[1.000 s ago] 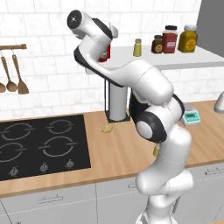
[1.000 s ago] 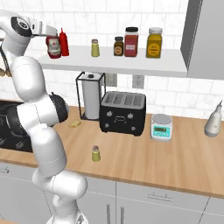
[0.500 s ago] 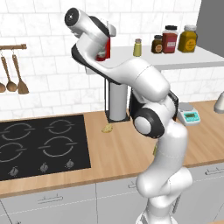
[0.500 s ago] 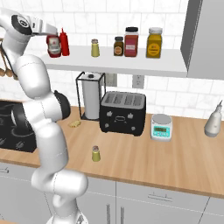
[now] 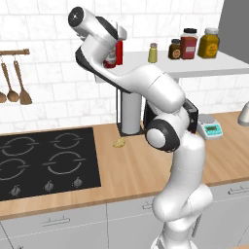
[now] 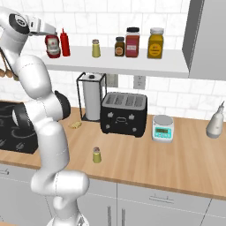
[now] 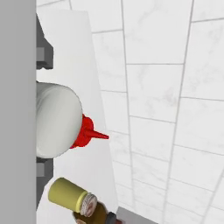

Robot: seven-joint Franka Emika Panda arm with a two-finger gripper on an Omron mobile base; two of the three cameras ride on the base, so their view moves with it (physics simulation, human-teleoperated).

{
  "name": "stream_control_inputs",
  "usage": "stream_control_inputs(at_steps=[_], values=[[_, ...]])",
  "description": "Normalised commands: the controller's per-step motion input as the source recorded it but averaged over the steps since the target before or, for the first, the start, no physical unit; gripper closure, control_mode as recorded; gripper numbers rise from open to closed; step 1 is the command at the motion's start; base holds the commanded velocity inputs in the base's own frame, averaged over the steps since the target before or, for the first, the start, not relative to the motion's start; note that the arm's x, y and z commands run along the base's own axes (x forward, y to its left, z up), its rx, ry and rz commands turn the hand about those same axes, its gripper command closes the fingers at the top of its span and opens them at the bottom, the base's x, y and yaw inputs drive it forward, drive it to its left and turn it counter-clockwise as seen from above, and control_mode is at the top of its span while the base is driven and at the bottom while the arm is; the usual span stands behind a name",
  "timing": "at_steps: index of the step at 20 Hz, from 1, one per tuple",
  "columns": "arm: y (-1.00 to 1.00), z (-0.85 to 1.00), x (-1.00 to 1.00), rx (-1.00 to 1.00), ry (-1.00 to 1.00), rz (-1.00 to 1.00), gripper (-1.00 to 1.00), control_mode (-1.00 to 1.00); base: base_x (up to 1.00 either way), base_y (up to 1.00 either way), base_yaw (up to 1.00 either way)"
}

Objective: Put the shaker and condiment bottle from the counter next to their counterparts in the cabinet.

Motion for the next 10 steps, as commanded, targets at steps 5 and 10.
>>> stream_control_inputs(at_steps=[5, 10], values=[[0.0, 0.0, -0.01, 0.0, 0.0, 0.0, -1.0, -1.0, 0.0, 0.0, 0.0], [0.09, 0.0, -0.42, -0.01, -0.01, 0.01, -1.0, -1.0, 0.0, 0.0, 0.0]])
